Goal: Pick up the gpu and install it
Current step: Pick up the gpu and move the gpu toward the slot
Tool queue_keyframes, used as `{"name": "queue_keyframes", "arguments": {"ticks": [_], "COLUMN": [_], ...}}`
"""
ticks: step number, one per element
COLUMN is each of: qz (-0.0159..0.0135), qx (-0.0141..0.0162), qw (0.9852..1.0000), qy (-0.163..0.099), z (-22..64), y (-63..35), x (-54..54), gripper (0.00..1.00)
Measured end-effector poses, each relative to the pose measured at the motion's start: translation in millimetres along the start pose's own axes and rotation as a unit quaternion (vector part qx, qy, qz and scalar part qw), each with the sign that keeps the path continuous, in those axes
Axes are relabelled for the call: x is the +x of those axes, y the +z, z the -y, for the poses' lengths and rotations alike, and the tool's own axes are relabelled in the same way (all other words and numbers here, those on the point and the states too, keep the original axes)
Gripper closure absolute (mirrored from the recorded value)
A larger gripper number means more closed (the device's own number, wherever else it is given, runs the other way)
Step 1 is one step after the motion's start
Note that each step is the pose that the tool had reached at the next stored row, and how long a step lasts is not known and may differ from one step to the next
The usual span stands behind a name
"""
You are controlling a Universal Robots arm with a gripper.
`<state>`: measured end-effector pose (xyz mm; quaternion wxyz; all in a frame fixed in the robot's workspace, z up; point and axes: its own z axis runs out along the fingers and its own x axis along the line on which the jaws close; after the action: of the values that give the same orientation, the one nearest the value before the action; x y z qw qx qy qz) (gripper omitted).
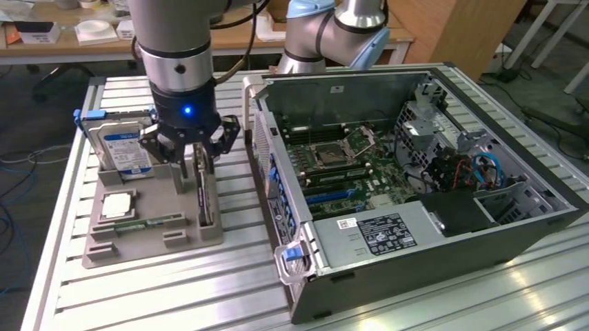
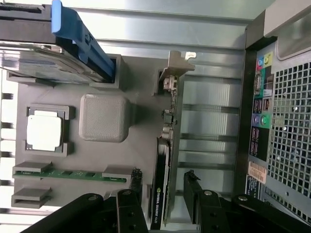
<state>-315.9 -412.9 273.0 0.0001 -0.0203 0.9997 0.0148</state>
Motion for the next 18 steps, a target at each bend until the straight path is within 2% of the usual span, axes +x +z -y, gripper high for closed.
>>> {"name": "queue_keyframes", "arguments": {"ticks": [12,18], "qz": [0.0039,0.0047], "qx": [0.0002,0.0002], "qw": [1.0000,1.0000], "qy": [0.006,0.008], "z": [1.2,1.6], "y": [21.3,31.0], "x": [0.9,1.1], "gripper": [0.53,0.53]}}
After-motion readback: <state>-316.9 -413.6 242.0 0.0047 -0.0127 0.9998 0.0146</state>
